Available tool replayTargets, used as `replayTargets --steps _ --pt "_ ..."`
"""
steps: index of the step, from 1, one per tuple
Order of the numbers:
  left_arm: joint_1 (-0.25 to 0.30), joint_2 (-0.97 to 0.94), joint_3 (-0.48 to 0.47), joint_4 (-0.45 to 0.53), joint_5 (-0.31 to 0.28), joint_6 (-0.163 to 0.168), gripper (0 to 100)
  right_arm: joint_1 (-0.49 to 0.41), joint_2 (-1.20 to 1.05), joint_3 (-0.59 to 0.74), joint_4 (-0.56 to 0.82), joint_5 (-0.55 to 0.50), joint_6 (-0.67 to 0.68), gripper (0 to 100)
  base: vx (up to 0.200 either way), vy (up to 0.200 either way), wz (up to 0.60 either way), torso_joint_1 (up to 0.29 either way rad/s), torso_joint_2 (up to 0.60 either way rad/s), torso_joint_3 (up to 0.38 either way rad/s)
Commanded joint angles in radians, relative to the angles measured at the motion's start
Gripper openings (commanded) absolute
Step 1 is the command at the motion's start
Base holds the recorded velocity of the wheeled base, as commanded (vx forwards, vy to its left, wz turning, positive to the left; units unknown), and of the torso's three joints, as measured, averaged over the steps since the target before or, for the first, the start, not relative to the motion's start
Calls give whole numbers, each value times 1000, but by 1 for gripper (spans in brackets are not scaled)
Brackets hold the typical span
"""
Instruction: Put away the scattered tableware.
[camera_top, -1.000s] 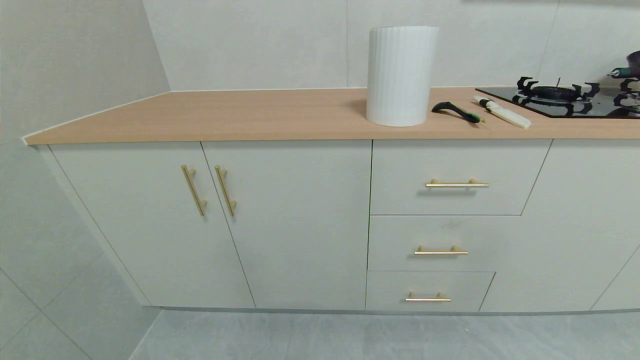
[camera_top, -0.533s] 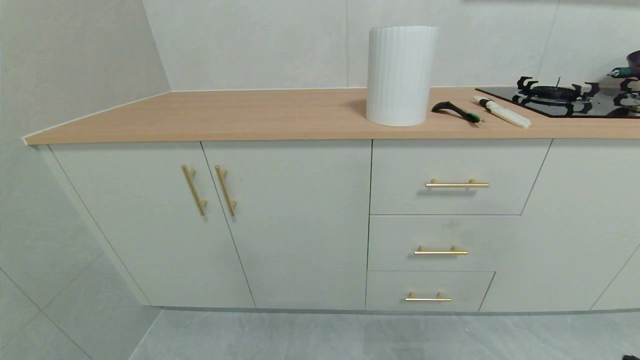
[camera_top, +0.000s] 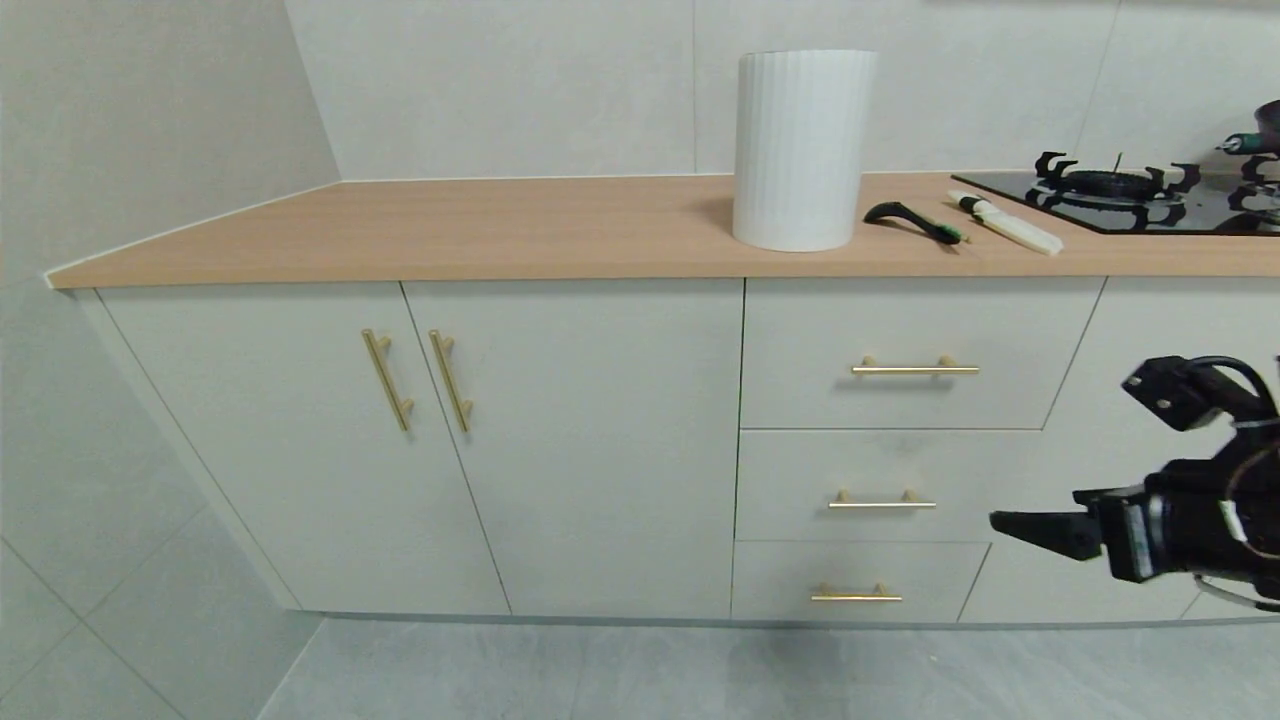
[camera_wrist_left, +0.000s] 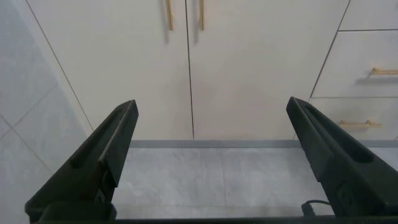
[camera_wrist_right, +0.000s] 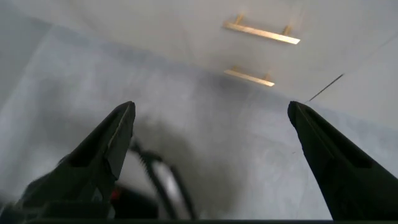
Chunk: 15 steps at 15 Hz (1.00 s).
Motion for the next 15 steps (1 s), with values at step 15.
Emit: replayTargets --steps 15 --pt "0 0 0 1 0 0 100 7 862 -191 -671 -274 98 100 0 0 0 0 0 0"
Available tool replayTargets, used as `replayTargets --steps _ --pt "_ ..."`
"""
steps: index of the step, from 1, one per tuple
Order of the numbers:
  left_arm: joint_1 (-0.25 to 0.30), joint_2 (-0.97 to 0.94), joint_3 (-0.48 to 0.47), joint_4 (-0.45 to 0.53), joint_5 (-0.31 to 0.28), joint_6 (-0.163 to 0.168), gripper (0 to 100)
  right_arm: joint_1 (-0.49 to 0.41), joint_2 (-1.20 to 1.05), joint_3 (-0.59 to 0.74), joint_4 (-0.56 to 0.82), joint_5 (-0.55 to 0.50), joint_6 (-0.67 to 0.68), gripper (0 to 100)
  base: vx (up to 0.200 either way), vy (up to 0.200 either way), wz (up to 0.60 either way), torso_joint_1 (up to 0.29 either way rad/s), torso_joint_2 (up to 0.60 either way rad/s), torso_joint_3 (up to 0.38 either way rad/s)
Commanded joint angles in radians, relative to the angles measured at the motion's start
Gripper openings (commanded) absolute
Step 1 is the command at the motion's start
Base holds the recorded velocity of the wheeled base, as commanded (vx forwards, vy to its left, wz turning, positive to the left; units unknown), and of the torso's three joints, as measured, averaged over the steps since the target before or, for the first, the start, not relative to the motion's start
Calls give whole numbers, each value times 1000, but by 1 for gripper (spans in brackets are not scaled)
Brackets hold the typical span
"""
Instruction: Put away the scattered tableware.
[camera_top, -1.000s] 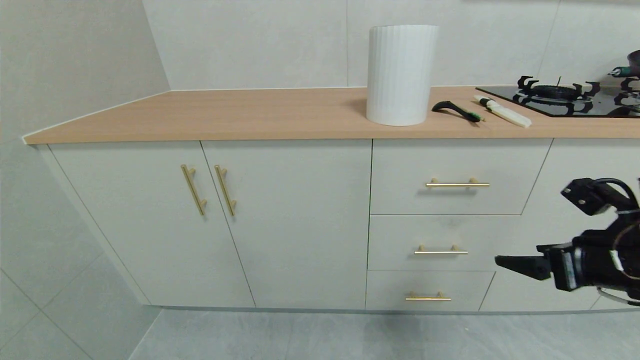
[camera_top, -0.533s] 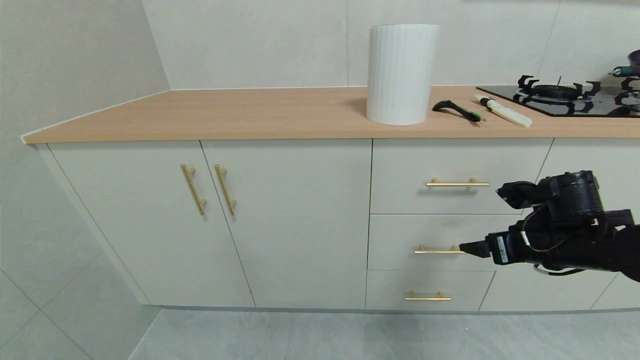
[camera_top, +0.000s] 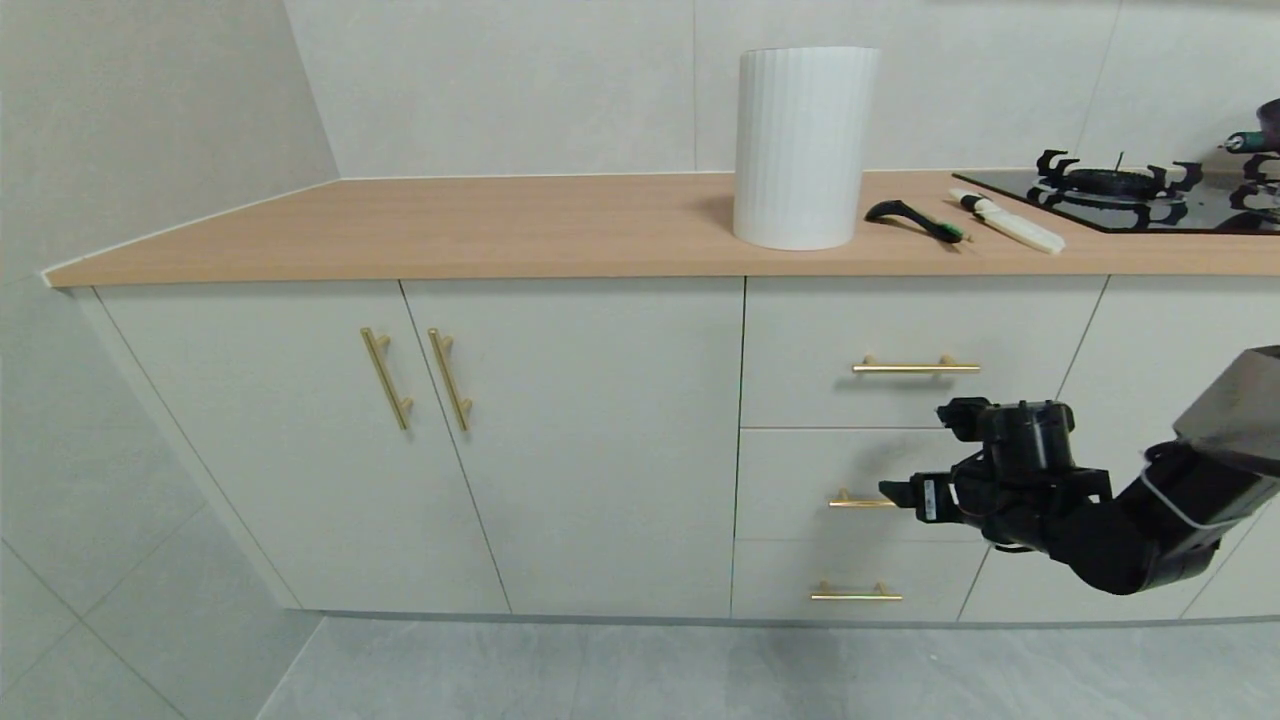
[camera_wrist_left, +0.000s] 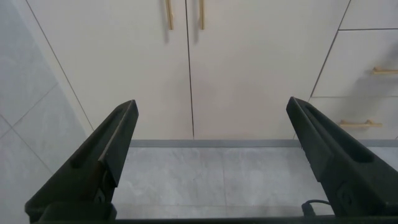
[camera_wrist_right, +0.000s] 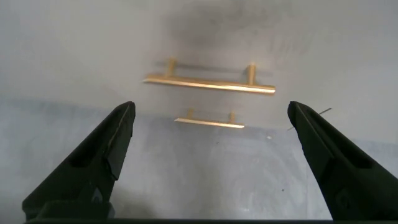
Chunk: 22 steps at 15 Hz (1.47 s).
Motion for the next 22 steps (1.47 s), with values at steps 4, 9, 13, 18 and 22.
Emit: replayTargets --steps 4,9,13,18,22 --pt "0 0 0 0 0 0 100 1 178 -92 -56 -41 54 100 0 0 0 0 0 0" --pt "0 0 0 0 0 0 100 -2 239 -155 -57 -80 92 100 0 0 0 0 0 0" --pt "0 0 0 0 0 0 100 -3 281 -195 -57 -114 97 100 0 0 0 0 0 0" --pt "0 0 0 0 0 0 100 -12 330 -238 -56 -146 98 100 0 0 0 0 0 0" --pt "0 0 0 0 0 0 100 -12 345 -237 -48 -146 95 100 0 0 0 0 0 0"
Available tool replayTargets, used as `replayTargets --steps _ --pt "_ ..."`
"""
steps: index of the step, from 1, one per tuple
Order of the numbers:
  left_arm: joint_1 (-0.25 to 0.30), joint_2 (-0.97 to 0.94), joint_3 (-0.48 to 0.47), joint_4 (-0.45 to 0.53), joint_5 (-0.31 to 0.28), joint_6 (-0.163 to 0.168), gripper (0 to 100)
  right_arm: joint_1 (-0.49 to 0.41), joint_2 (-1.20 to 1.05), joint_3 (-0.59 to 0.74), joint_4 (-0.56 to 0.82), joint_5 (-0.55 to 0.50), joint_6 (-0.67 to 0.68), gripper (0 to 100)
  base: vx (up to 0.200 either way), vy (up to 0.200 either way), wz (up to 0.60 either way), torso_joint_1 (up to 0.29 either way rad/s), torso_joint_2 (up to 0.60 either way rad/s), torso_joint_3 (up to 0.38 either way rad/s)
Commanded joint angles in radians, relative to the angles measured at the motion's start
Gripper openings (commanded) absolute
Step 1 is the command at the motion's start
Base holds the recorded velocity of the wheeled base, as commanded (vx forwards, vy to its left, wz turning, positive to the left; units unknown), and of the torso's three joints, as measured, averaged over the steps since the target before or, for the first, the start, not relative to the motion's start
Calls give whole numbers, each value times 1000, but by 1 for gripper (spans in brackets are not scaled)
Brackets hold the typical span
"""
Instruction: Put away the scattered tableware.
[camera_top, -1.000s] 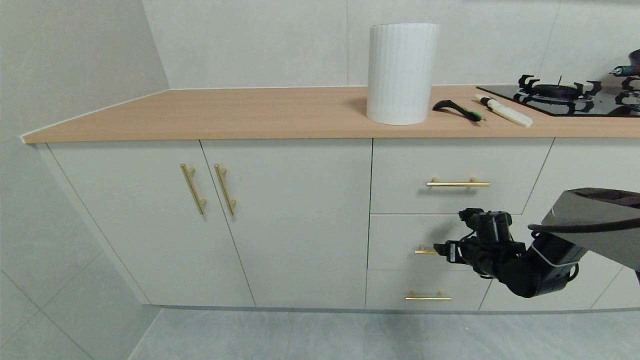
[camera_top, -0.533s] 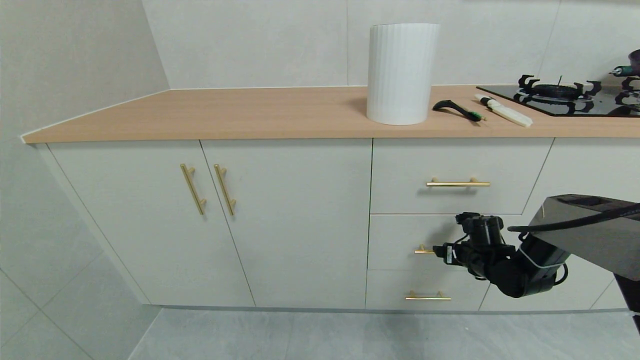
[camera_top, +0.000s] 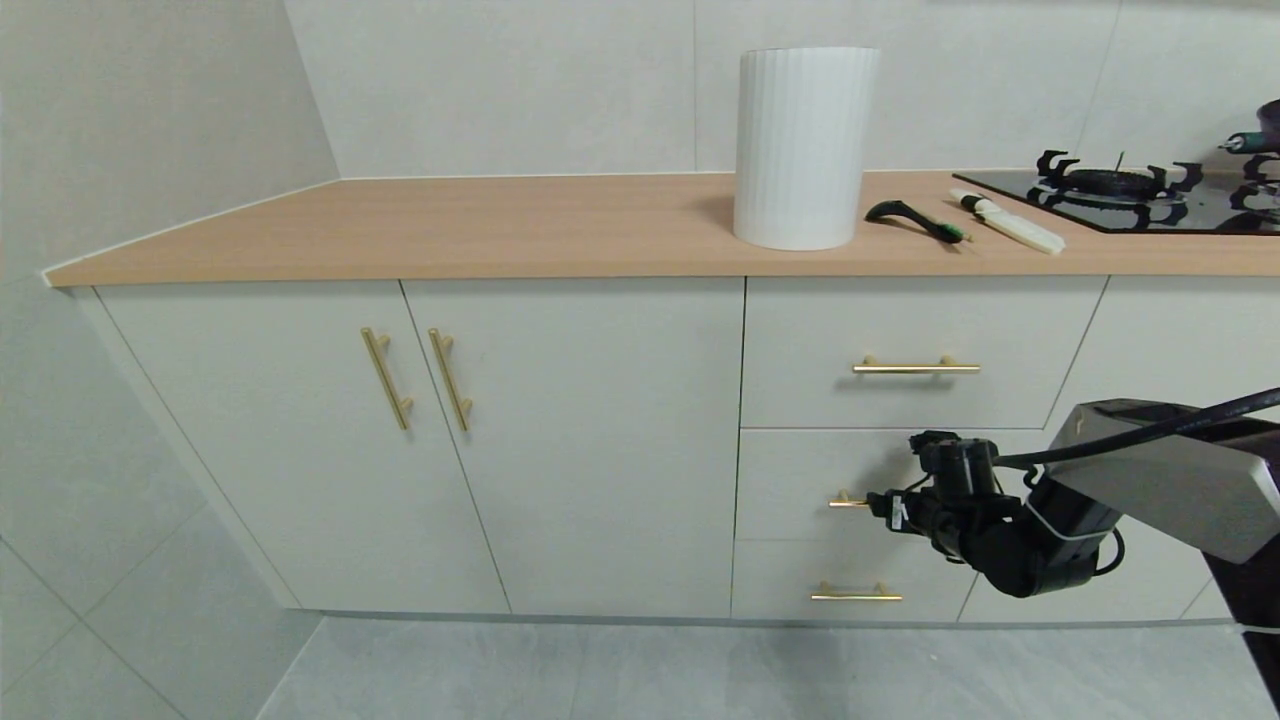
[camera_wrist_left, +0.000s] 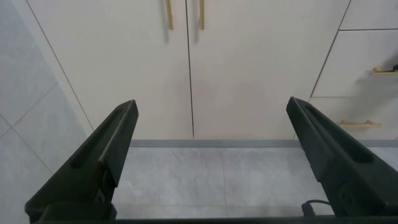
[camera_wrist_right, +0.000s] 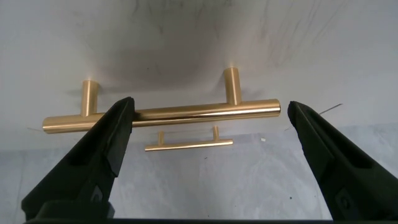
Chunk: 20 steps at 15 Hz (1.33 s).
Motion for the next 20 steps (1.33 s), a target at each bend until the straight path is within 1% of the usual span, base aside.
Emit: replayTargets --steps 1,20 --pt "0 0 0 0 0 0 100 -1 9 1 7 0 -3 100 0 0 0 0 0 0" --pt "0 0 0 0 0 0 100 -1 4 11 33 -1 -4 100 0 0 0 0 0 0"
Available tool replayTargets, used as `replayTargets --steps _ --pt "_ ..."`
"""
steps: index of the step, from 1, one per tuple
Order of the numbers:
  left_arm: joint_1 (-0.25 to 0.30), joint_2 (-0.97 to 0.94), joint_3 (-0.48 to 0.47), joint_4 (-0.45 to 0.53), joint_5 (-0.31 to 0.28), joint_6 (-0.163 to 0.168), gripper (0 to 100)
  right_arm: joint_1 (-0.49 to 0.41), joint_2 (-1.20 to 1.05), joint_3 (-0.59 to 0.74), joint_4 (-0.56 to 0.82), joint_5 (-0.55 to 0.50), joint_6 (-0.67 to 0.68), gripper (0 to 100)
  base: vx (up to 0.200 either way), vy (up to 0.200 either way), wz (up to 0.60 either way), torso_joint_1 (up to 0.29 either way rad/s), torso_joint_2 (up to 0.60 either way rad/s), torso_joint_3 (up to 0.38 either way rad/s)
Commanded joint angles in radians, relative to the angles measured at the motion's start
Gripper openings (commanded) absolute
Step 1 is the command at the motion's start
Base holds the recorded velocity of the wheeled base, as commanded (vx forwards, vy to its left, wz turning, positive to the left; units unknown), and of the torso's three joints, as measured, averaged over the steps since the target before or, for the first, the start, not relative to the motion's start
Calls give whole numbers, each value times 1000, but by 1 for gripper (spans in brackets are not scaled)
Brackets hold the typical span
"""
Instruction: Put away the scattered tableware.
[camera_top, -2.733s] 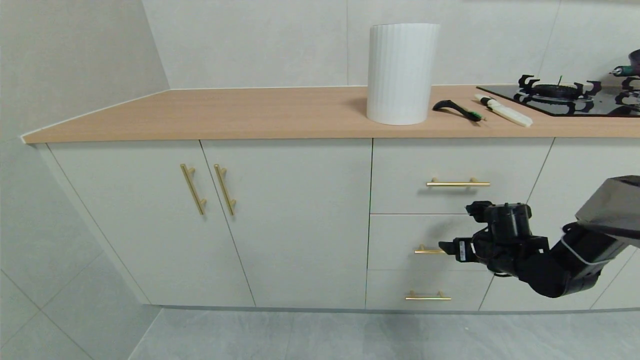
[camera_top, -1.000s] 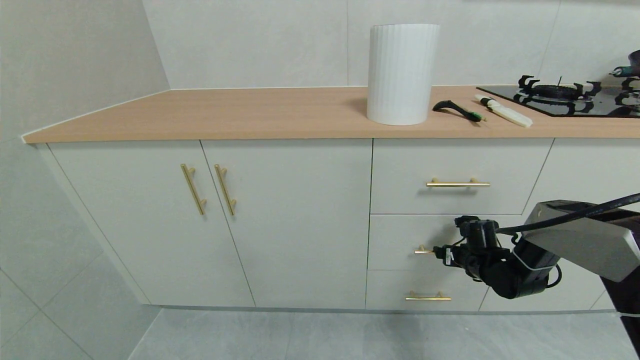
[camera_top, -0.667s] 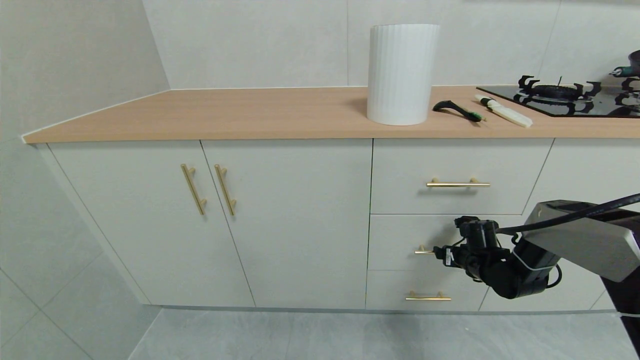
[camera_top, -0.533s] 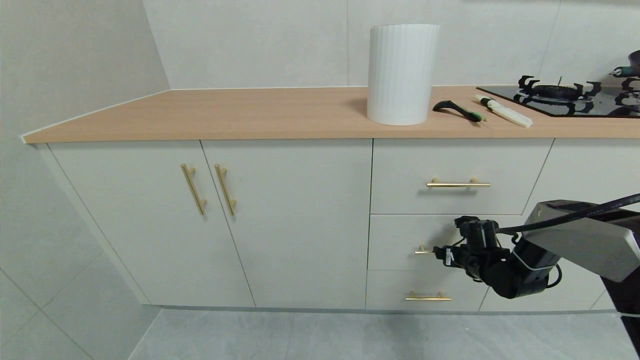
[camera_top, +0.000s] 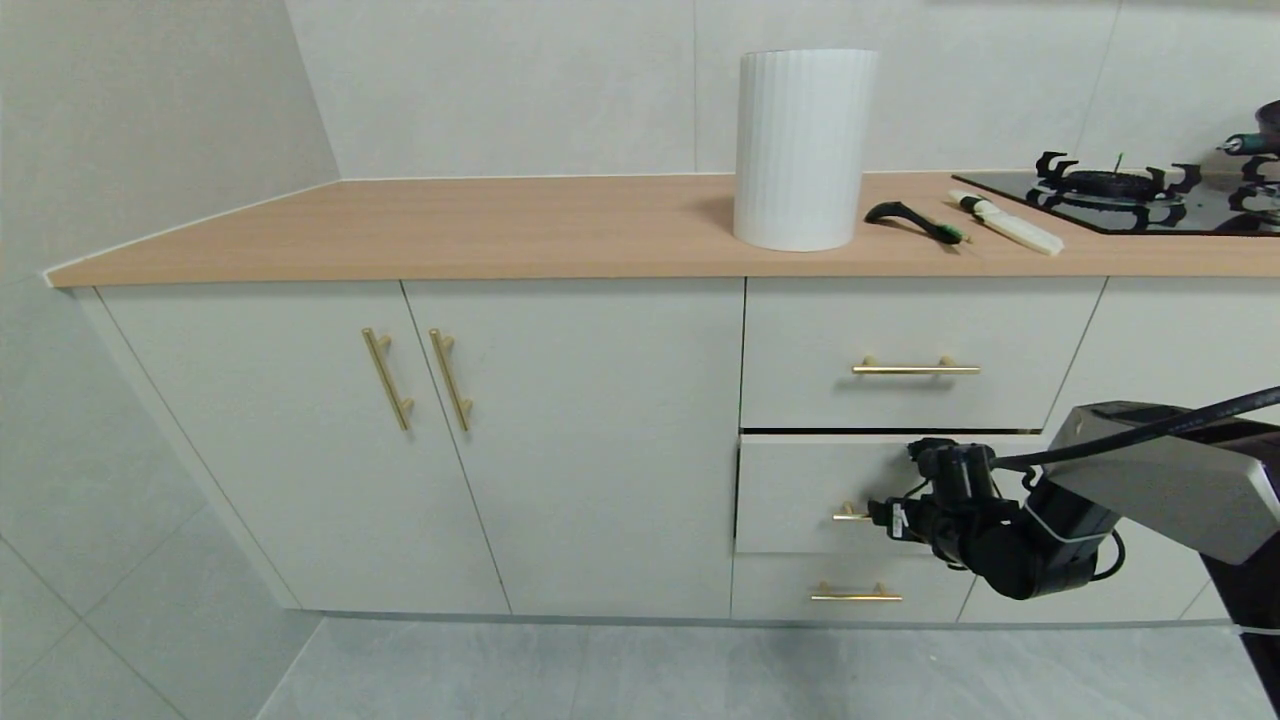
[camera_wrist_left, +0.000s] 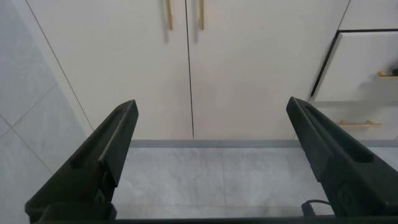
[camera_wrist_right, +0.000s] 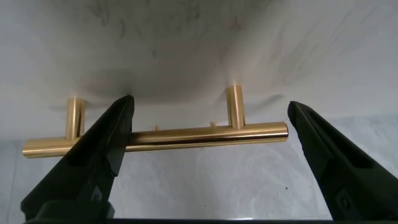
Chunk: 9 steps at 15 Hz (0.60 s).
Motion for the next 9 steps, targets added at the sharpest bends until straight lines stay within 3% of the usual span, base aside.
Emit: replayTargets --steps 1,3,9 --pt "0 0 1 0 0 0 100 0 -16 13 2 0 1 100 0 0 0 0 0 0" --pt "0 0 -1 0 0 0 100 6 -191 87 157 6 -1 100 0 0 0 0 0 0" --pt "0 0 1 0 0 0 100 75 -651 134 539 47 -2 100 0 0 0 0 0 0"
